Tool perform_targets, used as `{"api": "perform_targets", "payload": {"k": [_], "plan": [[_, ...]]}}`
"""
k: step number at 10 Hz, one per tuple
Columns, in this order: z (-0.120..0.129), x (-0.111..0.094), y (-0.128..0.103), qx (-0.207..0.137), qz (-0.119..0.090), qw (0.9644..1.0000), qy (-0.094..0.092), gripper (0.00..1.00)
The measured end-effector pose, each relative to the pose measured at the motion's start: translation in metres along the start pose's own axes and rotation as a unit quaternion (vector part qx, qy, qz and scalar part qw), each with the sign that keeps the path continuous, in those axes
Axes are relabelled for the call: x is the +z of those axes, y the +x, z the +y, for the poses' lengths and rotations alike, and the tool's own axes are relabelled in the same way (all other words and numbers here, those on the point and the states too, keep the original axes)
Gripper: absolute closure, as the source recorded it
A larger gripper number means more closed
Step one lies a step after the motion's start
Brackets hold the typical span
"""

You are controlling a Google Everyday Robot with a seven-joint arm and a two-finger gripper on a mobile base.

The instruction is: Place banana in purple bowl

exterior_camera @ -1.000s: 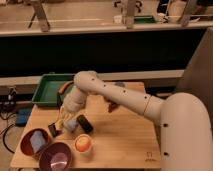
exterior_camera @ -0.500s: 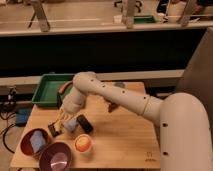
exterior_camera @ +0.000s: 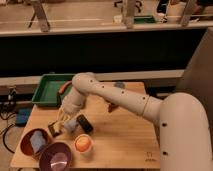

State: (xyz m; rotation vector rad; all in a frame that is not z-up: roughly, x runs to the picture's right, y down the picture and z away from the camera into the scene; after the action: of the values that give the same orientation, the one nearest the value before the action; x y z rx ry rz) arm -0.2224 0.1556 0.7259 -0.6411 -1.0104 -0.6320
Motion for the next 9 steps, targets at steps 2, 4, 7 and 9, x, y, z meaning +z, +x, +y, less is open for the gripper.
{"api": "perform_targets", "payload": {"k": [2, 4, 7, 9], "plan": [[0.0006, 0.0019, -0.003, -0.009, -0.002, 1.0, -0.001, 0.99], [-0.0001, 0.0025, -0.0041, -0.014, -0.003, 0.9999, -0.002, 0.99], [-0.0004, 0.0056, -0.0081, -0.028, -0.006, 0.9996, -0.004, 0.99], [-0.0008, 0.0068, -0.0101, -0.035, -0.007, 0.9994, -0.006, 0.99]]}}
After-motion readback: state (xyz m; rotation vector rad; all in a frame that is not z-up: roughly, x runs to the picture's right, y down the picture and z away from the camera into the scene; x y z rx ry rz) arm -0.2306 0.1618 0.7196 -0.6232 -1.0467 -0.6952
